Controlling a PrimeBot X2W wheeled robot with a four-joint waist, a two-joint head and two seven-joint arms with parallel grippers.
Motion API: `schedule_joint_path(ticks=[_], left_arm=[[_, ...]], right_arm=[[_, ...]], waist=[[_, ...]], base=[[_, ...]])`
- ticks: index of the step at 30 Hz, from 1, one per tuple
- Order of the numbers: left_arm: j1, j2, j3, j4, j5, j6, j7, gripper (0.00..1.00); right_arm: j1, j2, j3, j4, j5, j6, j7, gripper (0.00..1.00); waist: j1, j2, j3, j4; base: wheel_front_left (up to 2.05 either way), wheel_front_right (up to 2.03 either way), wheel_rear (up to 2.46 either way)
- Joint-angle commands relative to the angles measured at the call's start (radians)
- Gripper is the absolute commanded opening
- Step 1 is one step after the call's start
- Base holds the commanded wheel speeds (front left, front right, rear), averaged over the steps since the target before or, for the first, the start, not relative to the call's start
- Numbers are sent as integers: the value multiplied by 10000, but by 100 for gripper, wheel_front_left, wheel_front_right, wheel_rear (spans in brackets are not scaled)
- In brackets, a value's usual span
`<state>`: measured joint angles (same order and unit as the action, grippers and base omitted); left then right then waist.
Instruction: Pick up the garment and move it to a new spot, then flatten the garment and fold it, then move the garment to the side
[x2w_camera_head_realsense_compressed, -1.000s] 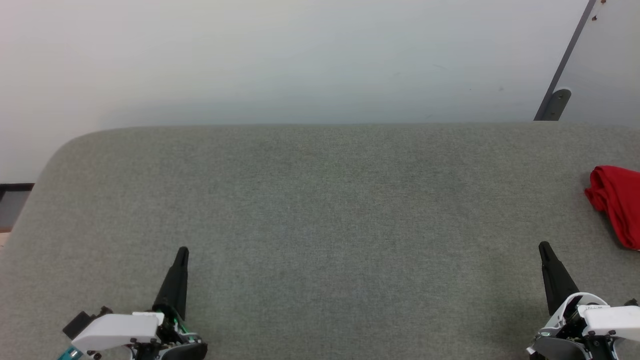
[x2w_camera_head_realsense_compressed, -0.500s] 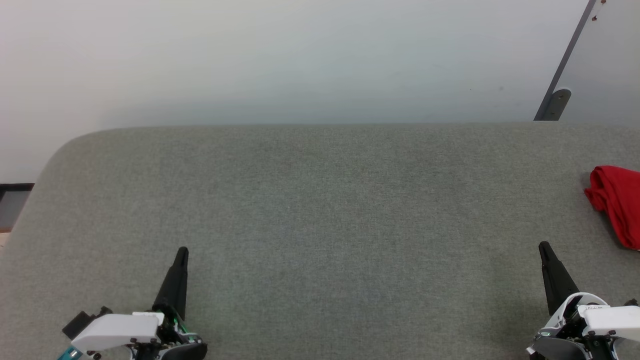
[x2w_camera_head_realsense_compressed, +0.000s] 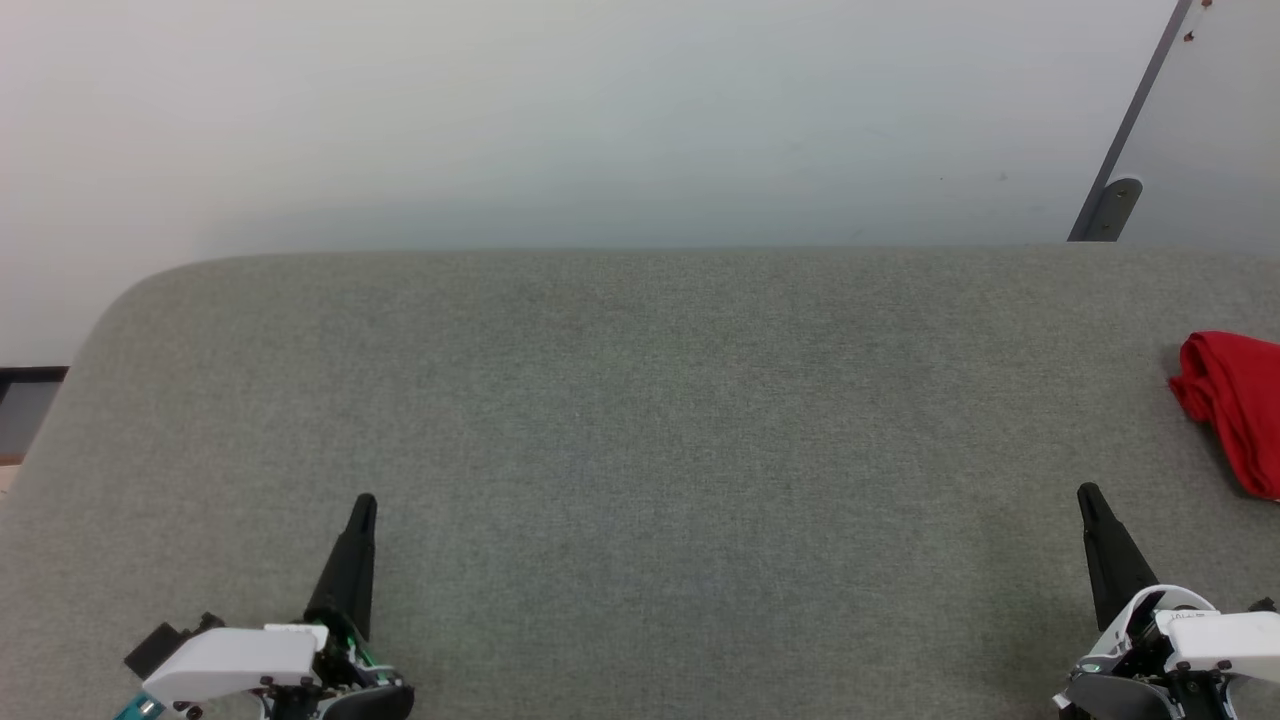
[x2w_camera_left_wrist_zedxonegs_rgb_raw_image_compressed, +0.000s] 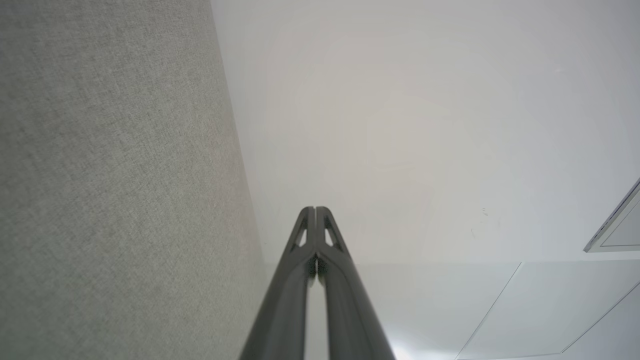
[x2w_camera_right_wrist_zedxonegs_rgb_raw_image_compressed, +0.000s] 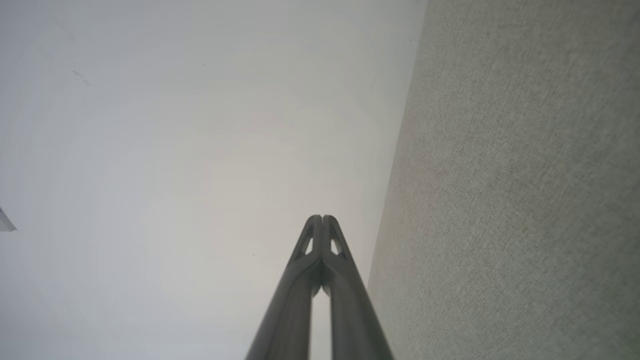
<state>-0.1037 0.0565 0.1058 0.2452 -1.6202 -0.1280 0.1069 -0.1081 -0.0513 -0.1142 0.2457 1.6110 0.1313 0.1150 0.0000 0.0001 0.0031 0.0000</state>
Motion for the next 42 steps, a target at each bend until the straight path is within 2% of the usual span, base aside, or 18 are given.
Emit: schedule_joint_path(ticks=[1, 42], left_arm=[[-104, -15, 27, 12, 24, -49, 52, 0], [-107, -41, 67, 12, 62, -50, 71, 0]], right_arm=[[-32, 37, 1, 0, 36, -10, 14, 0], [-32, 37, 3, 0, 38, -10, 13, 0]], waist=[[0, -1, 0, 0], [0, -1, 0, 0]], base=[[0, 0, 0], [0, 0, 0]])
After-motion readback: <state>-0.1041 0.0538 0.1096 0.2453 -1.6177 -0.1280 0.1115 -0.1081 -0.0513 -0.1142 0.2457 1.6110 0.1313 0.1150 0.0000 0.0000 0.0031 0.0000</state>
